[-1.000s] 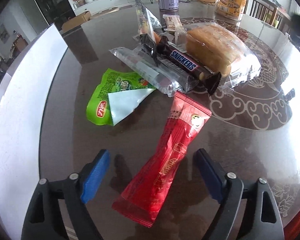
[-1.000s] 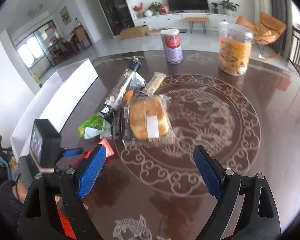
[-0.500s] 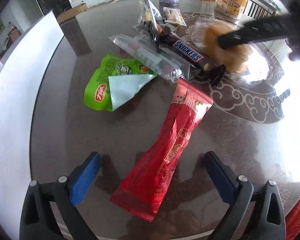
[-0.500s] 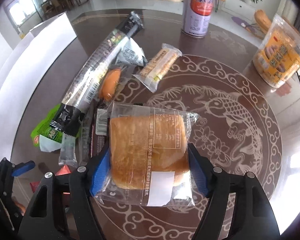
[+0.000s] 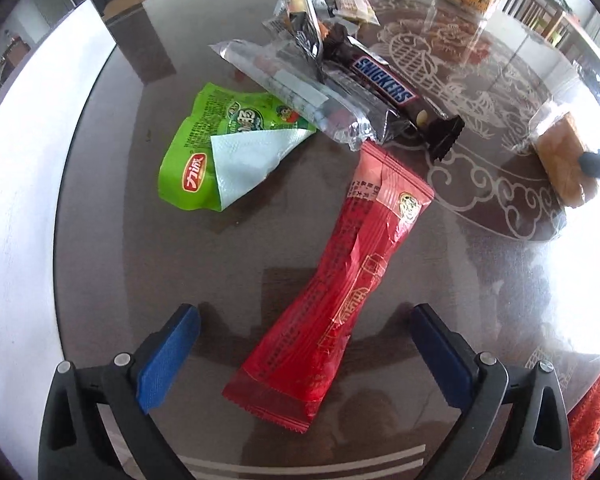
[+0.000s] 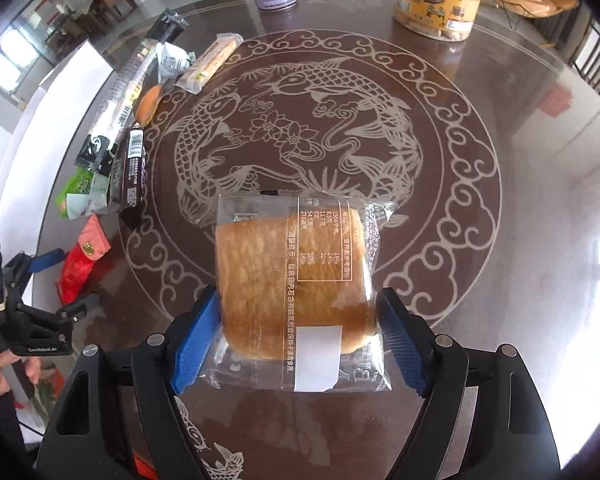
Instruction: Organize snacks
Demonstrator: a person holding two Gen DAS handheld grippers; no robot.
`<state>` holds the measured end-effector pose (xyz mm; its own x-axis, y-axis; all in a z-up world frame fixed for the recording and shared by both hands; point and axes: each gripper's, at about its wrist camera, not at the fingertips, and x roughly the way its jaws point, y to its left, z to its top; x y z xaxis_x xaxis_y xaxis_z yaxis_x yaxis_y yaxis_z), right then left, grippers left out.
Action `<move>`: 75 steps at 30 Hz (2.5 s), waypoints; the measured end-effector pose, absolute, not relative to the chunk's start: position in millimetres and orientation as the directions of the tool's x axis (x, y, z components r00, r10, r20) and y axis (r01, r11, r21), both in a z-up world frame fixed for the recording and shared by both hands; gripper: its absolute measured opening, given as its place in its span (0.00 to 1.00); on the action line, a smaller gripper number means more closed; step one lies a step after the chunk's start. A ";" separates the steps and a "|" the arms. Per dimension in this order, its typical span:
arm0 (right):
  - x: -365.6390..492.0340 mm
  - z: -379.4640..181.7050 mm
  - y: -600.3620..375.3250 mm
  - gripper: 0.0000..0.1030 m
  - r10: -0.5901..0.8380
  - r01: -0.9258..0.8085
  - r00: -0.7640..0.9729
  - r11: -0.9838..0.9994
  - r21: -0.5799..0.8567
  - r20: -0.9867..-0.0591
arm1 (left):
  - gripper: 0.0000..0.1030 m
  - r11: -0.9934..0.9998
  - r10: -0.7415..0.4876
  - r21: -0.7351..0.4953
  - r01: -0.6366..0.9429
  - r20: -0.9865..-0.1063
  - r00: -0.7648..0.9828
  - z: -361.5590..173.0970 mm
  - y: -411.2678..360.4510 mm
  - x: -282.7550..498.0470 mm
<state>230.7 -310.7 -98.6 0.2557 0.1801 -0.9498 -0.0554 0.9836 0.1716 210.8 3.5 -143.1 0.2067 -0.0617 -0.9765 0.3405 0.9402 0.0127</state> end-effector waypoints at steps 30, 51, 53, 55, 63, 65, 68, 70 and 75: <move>212.3 -52.9 -253.5 0.71 0.321 -0.169 0.306 0.945 0.280 -0.896 | 0.22 0.793 -0.602 -0.552 0.257 -0.644 0.472 -24.4 110.4 178.2; 254.5 53.8 74.9 0.88 0.739 -0.587 0.301 0.642 0.493 -0.603 | 0.79 0.946 0.044 -0.197 -0.258 -0.710 0.703 -11.5 341.0 159.4; 257.7 43.9 37.6 0.88 0.681 -0.557 0.374 0.708 0.435 -0.630 | 0.79 0.962 -0.005 -0.198 -0.188 -0.699 0.715 -6.8 314.5 161.2; 257.7 34.3 -1.5 0.88 0.624 -0.519 0.430 0.762 0.387 -0.652 | 0.80 0.975 -0.074 -0.200 -0.093 -0.693 0.718 0.6 278.7 159.1; 219.1 -68.4 -176.5 0.88 0.204 -0.228 0.582 0.970 0.083 -0.787 | 0.90 0.944 -0.300 -0.161 0.287 -0.780 0.549 -65.8 80.8 152.7; 202.2 -85.0 -207.5 0.88 0.102 -0.158 0.597 0.987 0.008 -0.796 | 0.90 0.939 -0.284 -0.130 0.319 -0.816 0.503 -101.4 42.7 157.1; 183.3 -104.6 -245.7 0.88 0.000 -0.072 0.593 0.996 -0.053 -0.805 | 0.89 0.942 -0.251 -0.098 0.321 -0.842 0.477 -137.0 8.4 169.1; 176.6 -112.1 -260.6 0.88 -0.027 -0.026 0.588 0.998 -0.052 -0.808 | 0.89 0.943 -0.255 -0.108 0.314 -0.840 0.478 -150.1 -0.5 173.8; 157.7 -129.9 -278.8 0.88 -0.048 0.021 0.601 0.999 -0.044 -0.798 | 0.90 0.950 -0.203 -0.037 0.311 -0.829 0.521 -158.6 -22.7 193.1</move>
<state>157.7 -278.8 -129.9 0.6012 -0.0477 -0.7977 0.0212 0.9988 -0.0438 193.1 -22.7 -158.6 0.5212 -0.2030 -0.8290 0.3106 0.9498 -0.0373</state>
